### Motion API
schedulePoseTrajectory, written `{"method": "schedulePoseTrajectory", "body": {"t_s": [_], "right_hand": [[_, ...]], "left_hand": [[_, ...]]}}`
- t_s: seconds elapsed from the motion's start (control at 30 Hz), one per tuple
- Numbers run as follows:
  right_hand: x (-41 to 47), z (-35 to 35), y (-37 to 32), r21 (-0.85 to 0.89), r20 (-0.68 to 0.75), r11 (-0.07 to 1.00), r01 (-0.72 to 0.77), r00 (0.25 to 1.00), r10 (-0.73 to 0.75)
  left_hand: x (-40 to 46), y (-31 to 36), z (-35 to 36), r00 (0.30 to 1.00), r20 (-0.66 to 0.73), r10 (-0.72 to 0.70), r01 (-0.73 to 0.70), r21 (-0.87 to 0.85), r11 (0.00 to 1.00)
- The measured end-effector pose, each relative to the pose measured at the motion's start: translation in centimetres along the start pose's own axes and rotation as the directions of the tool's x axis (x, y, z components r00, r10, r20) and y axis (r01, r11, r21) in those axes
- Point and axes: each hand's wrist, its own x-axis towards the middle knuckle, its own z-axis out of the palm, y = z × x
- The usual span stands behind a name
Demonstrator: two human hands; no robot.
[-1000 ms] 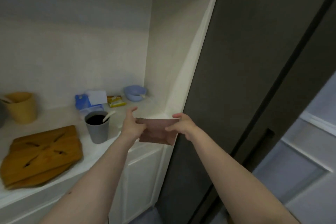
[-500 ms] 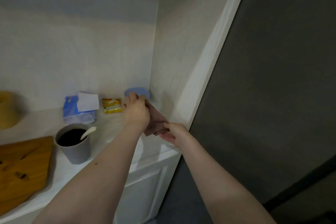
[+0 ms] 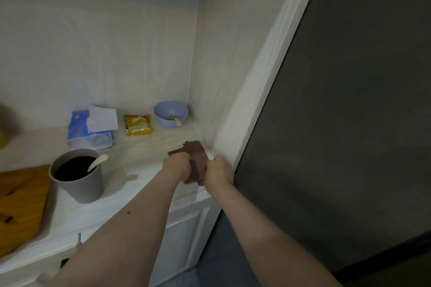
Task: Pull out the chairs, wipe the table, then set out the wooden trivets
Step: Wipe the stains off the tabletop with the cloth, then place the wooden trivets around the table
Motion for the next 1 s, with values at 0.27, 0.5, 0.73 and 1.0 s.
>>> {"method": "schedulePoseTrajectory", "body": {"t_s": [0.27, 0.5, 0.73, 1.0], "right_hand": [[-1.7, -2.3, -3.9, -0.039, -0.033, 0.999, 0.028, 0.999, -0.029], [-5.3, -4.9, -8.7, -0.046, -0.194, 0.987, 0.153, 0.968, -0.159], [-11.7, -4.5, -17.8, 0.103, -0.416, 0.931, 0.349, 0.866, -0.278], [-18.2, 1.4, -27.8, 0.297, -0.251, 0.784, 0.545, 0.837, -0.487]], "left_hand": [[-3.4, -1.3, -2.8, 0.981, -0.177, 0.082, -0.108, -0.140, 0.984], [-11.4, -4.4, -7.4, 0.900, -0.425, 0.092, -0.237, -0.303, 0.923], [-21.9, -13.5, -9.8, 0.779, -0.622, -0.080, -0.194, -0.361, 0.912], [-27.6, -24.9, -8.2, 0.678, -0.546, -0.492, 0.123, -0.576, 0.808]]}}
